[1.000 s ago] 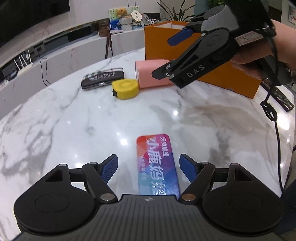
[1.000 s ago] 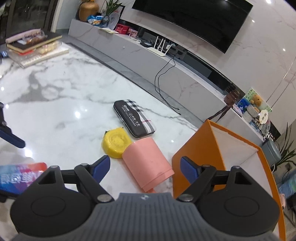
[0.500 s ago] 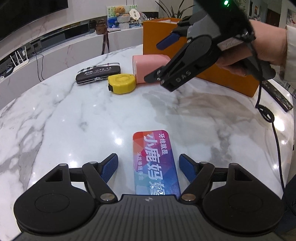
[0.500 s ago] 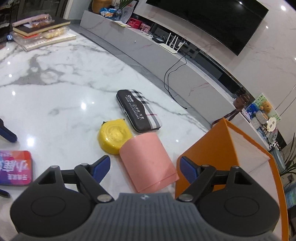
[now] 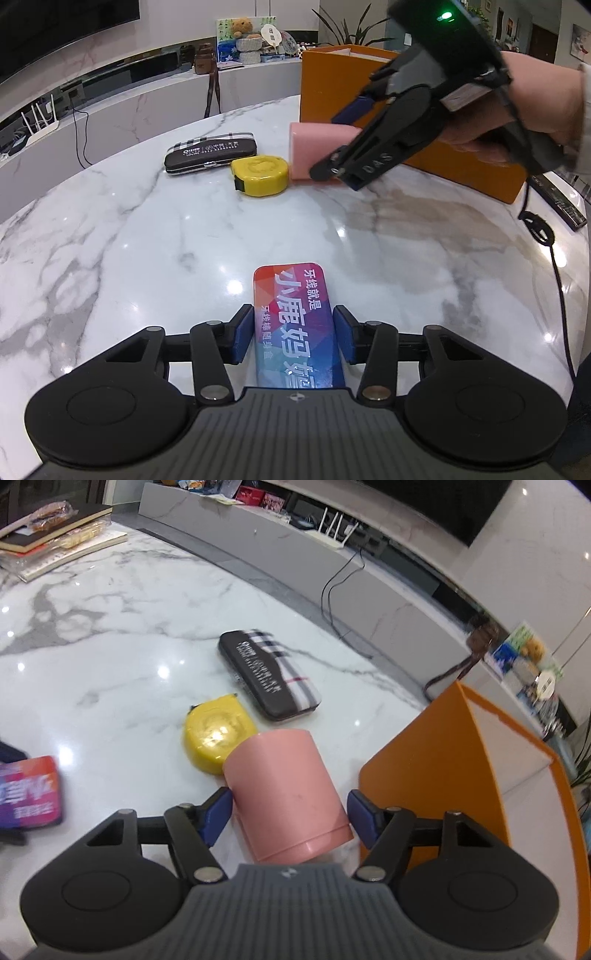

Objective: Organize rigid objects
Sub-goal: 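Grasp the colourful card box with the left tool while the right tool grasps the pink cup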

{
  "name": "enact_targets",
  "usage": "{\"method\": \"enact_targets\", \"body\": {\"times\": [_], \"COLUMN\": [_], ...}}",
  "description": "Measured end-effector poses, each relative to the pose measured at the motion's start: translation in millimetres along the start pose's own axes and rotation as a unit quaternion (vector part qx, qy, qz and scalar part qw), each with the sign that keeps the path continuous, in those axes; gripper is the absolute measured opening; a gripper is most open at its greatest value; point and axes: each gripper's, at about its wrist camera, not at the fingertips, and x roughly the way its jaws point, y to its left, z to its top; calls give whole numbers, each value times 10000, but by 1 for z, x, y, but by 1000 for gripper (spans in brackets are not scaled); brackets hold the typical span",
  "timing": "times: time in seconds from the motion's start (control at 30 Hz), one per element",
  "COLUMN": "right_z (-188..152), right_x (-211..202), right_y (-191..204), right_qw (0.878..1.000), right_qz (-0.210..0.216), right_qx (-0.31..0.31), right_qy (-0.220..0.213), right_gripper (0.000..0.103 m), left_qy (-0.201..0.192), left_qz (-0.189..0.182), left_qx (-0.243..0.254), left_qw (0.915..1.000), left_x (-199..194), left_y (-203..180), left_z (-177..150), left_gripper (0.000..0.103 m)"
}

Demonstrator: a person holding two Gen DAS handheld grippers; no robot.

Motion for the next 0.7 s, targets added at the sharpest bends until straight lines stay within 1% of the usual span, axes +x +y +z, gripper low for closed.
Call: {"method": "enact_targets", "body": {"times": [0.1,0.23,0.3,0.37,0.47,0.5,0.53,0.6,0.67,0.7], "right_z": [-1,-5,-7,-8,-9,-9,-9,-9,-10,-11], "right_x": [-7,-18,-23,-27,-32,-32,-32,-32,-30,-28], "right_y": [5,9,12,15,21,22,23,24,22,22], "right_qw": [9997,9976,9960,9942,9938,9940,9943,9947,9942,9938], "right_qz": [131,298,352,406,550,579,587,601,634,657], "right_qx": [169,544,729,906,897,866,840,804,850,881], "right_qy": [149,314,385,423,366,332,296,235,199,185], "right_gripper": [69,68,68,68,67,67,67,67,66,66], "left_qy": [-63,-145,-127,-92,-131,-144,-150,-167,-198,-227], "left_qz": [-1,26,-6,74,173,226,292,327,361,363], "left_qx": [27,101,-28,-77,-110,-122,-155,-240,-341,-349], "left_qw": [10000,9998,9999,9999,9997,9996,9993,9990,9986,9985], "left_x": [1,4,5,7,8,8,7,6,5,4], "left_y": [3,8,16,20,23,22,22,22,20,19], "left_z": [-1,1,4,6,6,5,5,3,1,0], "left_gripper": [53,53,54,54,60,65,68,68,61,55]}}
